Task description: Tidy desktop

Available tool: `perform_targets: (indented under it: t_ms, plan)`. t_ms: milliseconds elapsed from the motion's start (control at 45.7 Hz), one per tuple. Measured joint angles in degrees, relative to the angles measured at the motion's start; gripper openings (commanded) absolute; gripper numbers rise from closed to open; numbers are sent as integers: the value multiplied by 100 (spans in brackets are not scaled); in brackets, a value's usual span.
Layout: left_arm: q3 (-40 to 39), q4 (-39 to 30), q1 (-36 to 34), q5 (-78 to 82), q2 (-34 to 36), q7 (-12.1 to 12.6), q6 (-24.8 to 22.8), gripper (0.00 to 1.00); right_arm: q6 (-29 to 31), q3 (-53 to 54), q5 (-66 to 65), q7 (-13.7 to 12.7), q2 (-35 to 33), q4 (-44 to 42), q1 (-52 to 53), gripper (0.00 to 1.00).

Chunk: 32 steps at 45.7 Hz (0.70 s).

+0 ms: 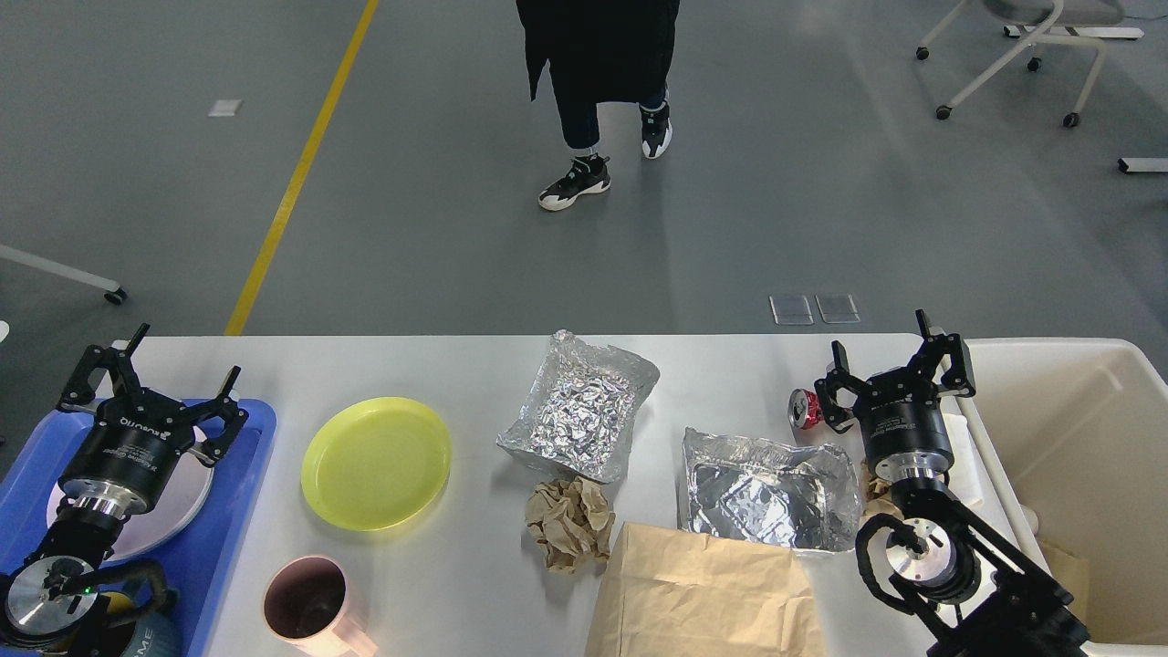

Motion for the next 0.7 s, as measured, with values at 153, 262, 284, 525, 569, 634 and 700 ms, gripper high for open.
perform_targets:
  t_ms: [153,262,284,525,569,634,700]
  plan:
    - [-15,1,0,4,-23,-19,1,97,0,0,0,0,0,0,0,100]
    - [-17,1,-8,7,-26,-59,11,97,0,0,0,0,0,0,0,100]
    - [-14,1,-13,8,-21,-61,12,97,0,0,0,0,0,0,0,100]
    - [41,17,-62,16,229,-13,23,97,0,0,0,0,2,0,0,100]
    - [97,18,-45,18,394,-30,23,97,0,0,0,0,3,0,0,100]
    - [200,30,-24,20,611,-45,23,97,0,0,0,0,5,0,0,100]
    - [487,100,-44,20,903,-73,23,97,0,0,0,0,7,0,0,100]
